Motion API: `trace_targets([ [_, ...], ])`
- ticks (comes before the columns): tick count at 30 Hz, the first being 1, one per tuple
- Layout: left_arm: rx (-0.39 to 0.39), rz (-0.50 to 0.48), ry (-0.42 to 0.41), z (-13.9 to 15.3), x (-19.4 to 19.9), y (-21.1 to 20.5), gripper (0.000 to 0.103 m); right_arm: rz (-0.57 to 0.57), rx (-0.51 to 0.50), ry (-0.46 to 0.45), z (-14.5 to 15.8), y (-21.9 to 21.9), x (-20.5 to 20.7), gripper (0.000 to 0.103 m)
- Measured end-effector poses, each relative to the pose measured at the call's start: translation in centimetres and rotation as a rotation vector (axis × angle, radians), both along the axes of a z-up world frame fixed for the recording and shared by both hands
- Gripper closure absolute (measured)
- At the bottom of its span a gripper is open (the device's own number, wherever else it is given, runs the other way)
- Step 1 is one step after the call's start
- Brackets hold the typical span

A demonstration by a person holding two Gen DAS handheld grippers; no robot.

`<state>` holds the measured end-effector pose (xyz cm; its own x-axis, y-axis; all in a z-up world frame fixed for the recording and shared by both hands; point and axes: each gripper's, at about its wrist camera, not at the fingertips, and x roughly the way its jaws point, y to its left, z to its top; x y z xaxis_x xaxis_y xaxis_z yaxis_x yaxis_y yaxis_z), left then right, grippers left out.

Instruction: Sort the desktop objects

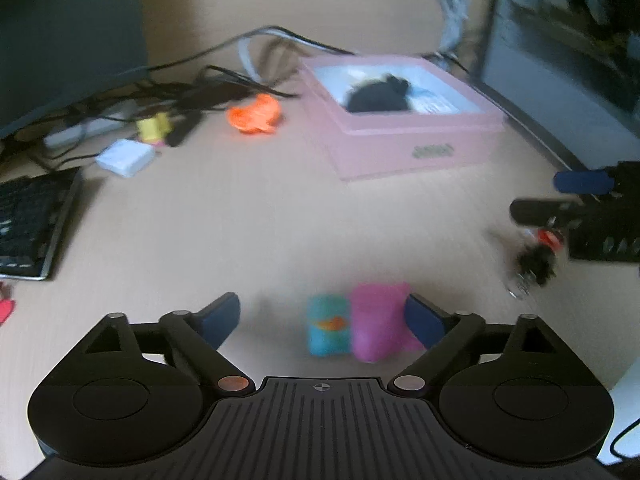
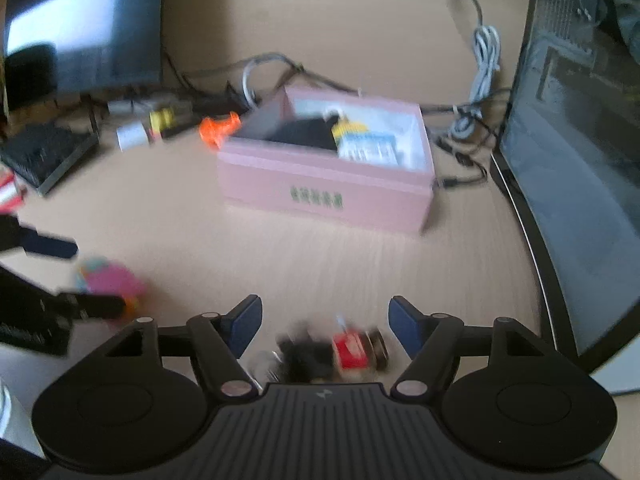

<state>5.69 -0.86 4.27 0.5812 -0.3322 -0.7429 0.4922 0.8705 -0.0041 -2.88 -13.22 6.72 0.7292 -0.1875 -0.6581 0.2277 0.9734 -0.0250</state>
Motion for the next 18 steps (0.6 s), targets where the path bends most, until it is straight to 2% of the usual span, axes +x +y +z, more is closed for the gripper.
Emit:
trace_targets([
  [6,-0.009,0.165,-0.019,0.7,2.4,5.5,0.008,0.102,-0.014,-0.075,3.8,3.7,6.4,0.031],
  [10,-0.036,0.262,-0.024,1.2,4.0,9.9,0.008,0.210,-0.111,-0.092,4.9,7.8,13.5,0.031],
  [12,-0.058,0.305,-0.024,1.5,4.5,12.0,0.007,0.233,-0.163,-0.076,4.3,9.8,17.4,0.037],
  [14,-0.073,0.335,-0.027,1.9,5.0,13.7,0.007,0.239,-0.211,-0.040,3.1,11.3,21.7,0.050],
  [16,-0.088,0.354,-0.030,2.3,5.2,15.3,0.007,0.210,-0.243,0.008,1.4,11.8,25.7,0.055],
  [18,-0.098,0.362,-0.032,2.3,5.5,16.3,0.007,0.174,-0.254,0.062,-0.4,11.9,28.8,0.056],
])
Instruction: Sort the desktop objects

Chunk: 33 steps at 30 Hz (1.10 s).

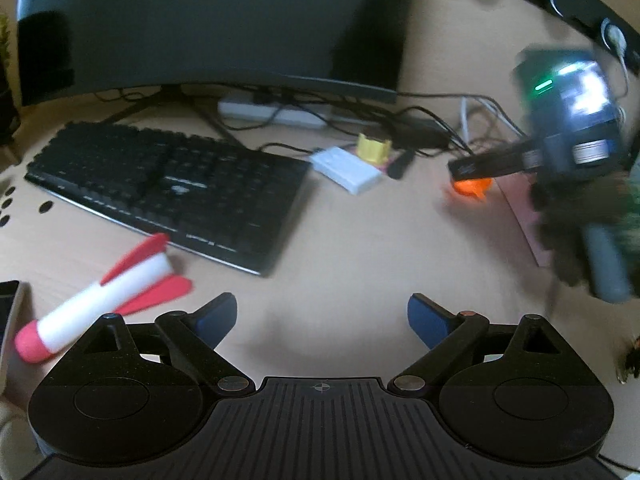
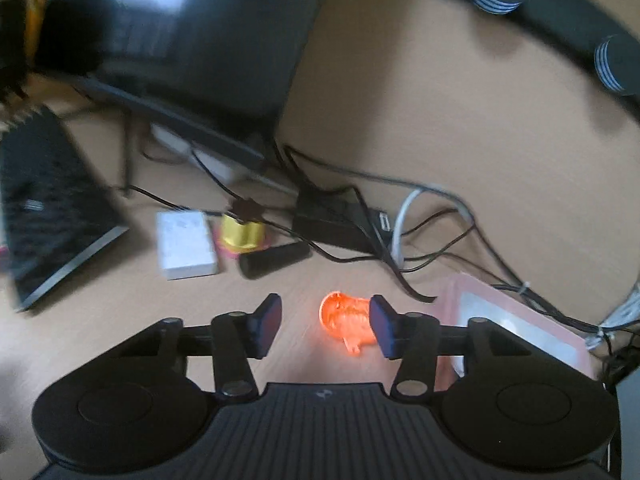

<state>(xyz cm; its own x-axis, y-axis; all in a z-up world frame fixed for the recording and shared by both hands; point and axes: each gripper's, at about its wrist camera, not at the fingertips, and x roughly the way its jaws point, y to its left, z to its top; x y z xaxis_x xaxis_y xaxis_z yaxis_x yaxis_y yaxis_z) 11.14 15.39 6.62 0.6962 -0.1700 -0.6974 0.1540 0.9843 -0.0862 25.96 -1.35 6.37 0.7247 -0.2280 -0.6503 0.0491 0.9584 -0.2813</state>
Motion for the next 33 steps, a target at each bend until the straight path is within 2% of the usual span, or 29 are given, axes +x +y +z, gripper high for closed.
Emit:
trace_targets([
  [1,-0.004,0.000,-0.001,0.0,0.3,0.4,0.007,-0.023,-0.008,0.025,-1.0,-0.1,1.5,0.056],
  [3,-0.006,-0.005,0.001,-0.1,0.9,0.8,0.007,-0.057,-0.014,0.067,-2.4,-0.3,3.7,0.063],
  [5,-0.007,-0.020,0.002,-0.3,1.6,0.9,0.007,-0.078,-0.010,0.112,-3.5,-0.7,5.1,0.087],
  [8,-0.005,-0.047,-0.005,-0.4,3.0,0.5,0.007,-0.082,0.031,0.118,-3.2,-1.5,4.9,0.097],
  [13,-0.004,-0.134,-0.029,-0.8,6.6,-1.9,0.007,-0.011,0.165,0.070,0.7,-1.8,-0.6,0.097],
  [15,0.000,-0.179,-0.046,-1.0,8.1,-3.3,0.008,0.035,0.210,0.051,2.6,-1.7,-4.2,0.097],
  [18,0.027,-0.255,-0.061,-1.8,10.9,-6.1,0.023,0.067,0.233,0.047,4.5,-1.7,-9.2,0.097],
  [19,0.038,-0.280,-0.057,-2.2,11.9,-7.1,0.035,0.062,0.236,0.054,4.8,-2.1,-10.8,0.097],
  [20,0.058,-0.299,-0.051,-2.7,13.0,-8.2,0.038,0.047,0.236,0.065,4.9,-2.4,-11.9,0.097],
  [27,0.225,-0.342,-0.071,-5.4,19.0,-14.5,0.039,-0.162,0.233,0.122,2.6,-6.5,-17.7,0.094],
  [30,0.278,-0.332,-0.064,-6.2,20.7,-16.3,0.043,-0.242,0.224,0.101,2.5,-7.6,-19.3,0.085],
  [32,0.286,-0.318,-0.070,-6.3,21.4,-16.8,0.044,-0.270,0.232,0.073,3.0,-8.1,-20.4,0.070],
  [33,0.288,-0.314,-0.070,-6.3,21.6,-17.1,0.045,-0.277,0.234,0.059,3.2,-8.2,-21.0,0.067],
])
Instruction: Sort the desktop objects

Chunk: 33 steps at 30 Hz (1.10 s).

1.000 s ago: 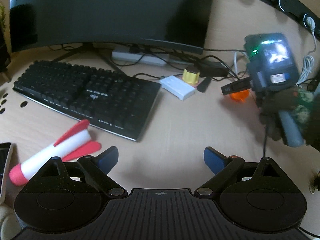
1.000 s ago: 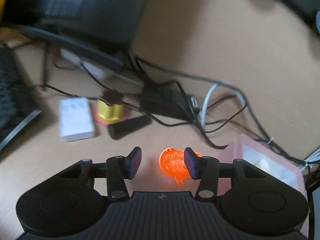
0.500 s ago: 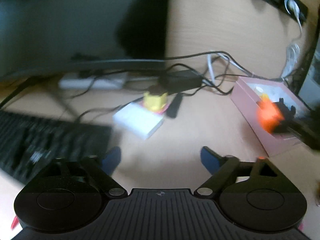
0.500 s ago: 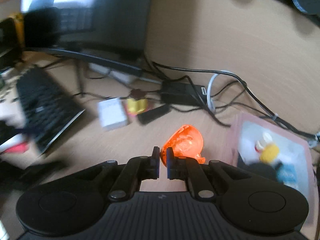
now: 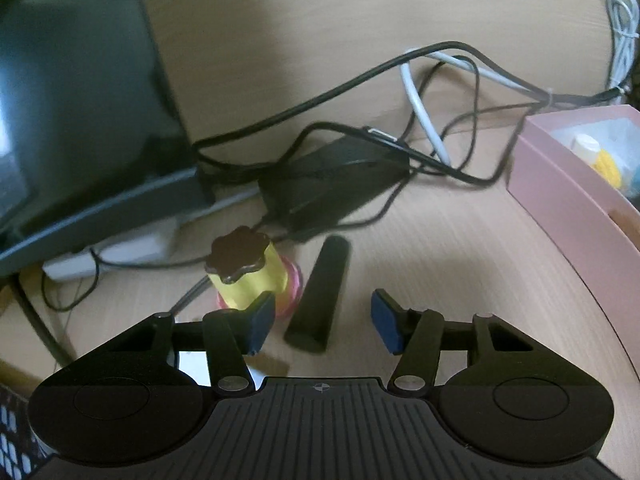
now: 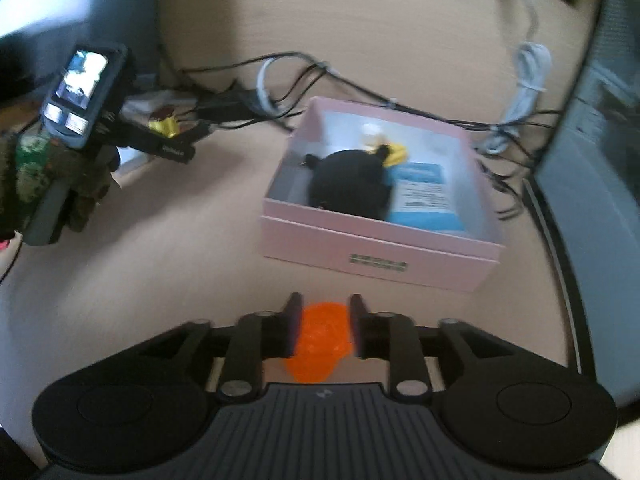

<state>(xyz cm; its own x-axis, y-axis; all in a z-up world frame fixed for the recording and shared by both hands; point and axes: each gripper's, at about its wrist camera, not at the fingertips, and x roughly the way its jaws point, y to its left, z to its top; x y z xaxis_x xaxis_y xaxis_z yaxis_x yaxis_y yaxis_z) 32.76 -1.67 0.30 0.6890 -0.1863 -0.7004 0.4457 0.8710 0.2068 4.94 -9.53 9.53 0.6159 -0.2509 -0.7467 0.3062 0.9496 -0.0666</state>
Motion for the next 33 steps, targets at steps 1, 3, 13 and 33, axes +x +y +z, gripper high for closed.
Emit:
trace_targets([
  [1,-0.003,0.003,0.001,0.0,0.2,-0.2,0.047,-0.009,-0.006,-0.012,0.1,-0.2,-0.6,0.060],
  [3,-0.006,-0.009,-0.002,0.0,0.1,-0.5,0.081,-0.029,-0.019,-0.025,0.4,-0.5,-1.8,0.051],
  [13,-0.126,-0.025,0.028,3.0,-8.7,2.3,0.082,-0.130,-0.063,-0.017,-0.6,-4.1,-8.2,0.021],
  [33,-0.291,0.051,0.156,3.6,-26.0,4.5,0.043,-0.005,0.158,0.009,-7.3,-6.0,-11.9,0.000],
])
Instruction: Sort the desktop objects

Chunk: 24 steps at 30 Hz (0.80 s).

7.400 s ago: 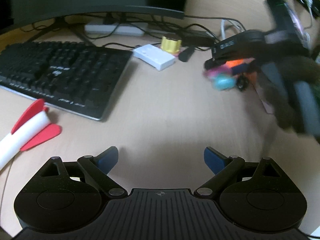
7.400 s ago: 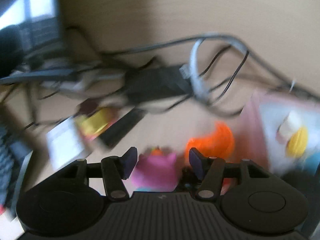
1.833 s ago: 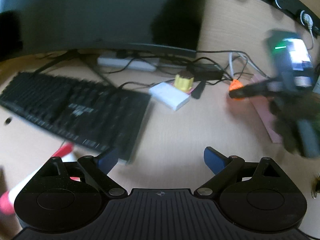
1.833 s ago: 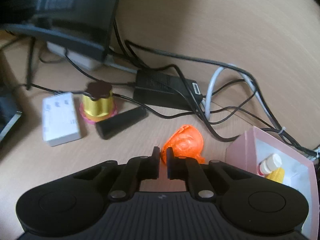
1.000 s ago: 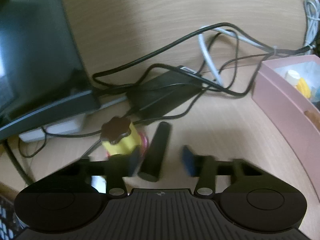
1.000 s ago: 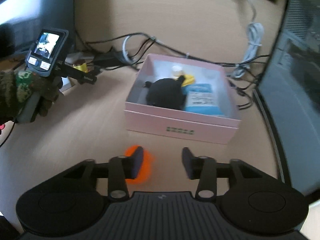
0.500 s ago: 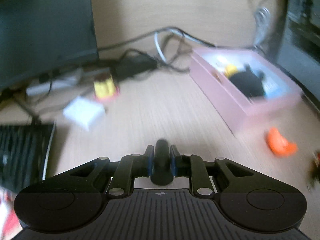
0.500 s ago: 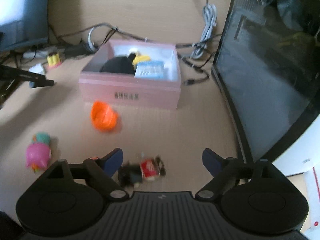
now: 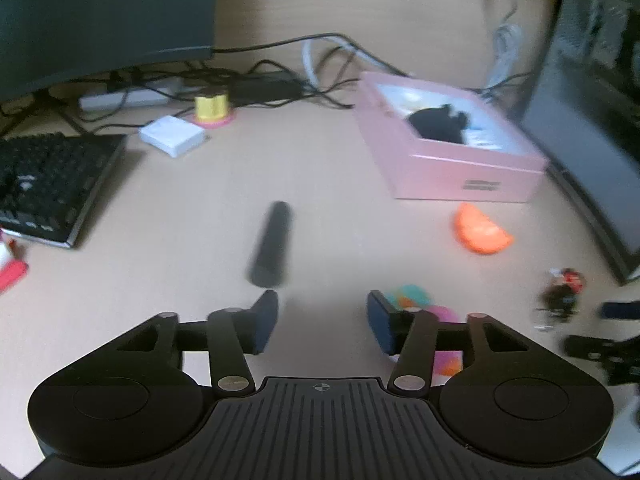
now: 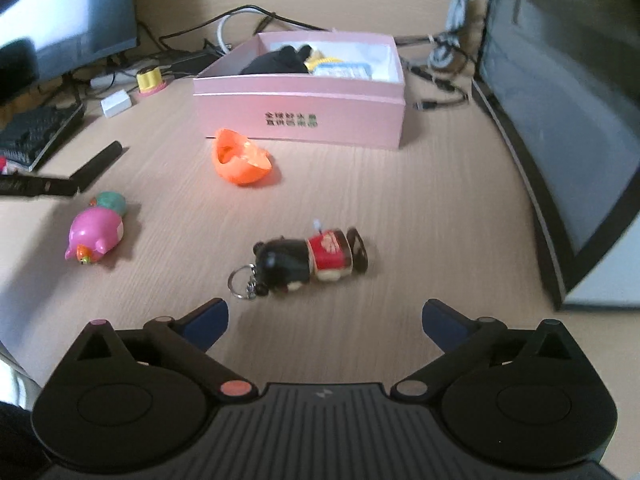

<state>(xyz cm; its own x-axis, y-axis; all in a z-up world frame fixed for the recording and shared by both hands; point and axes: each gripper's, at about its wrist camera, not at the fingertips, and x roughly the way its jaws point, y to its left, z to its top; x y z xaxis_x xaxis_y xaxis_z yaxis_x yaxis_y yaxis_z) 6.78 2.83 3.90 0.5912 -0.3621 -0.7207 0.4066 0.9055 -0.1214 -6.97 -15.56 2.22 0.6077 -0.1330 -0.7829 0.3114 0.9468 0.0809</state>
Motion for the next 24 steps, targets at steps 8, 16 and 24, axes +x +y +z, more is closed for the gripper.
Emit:
trace_targets([
  [8,0.029,0.043,-0.064,0.8,-4.3,-2.6,0.006,0.016,0.012,-0.067,-0.5,-0.3,-1.3,0.000],
  [16,0.040,0.176,-0.028,0.0,-6.2,-1.6,0.005,0.170,-0.140,-0.118,0.1,0.8,-1.0,0.000],
  [24,0.061,0.151,-0.042,0.2,-7.4,-2.7,0.005,0.214,-0.129,-0.153,-0.1,0.1,1.2,0.007],
])
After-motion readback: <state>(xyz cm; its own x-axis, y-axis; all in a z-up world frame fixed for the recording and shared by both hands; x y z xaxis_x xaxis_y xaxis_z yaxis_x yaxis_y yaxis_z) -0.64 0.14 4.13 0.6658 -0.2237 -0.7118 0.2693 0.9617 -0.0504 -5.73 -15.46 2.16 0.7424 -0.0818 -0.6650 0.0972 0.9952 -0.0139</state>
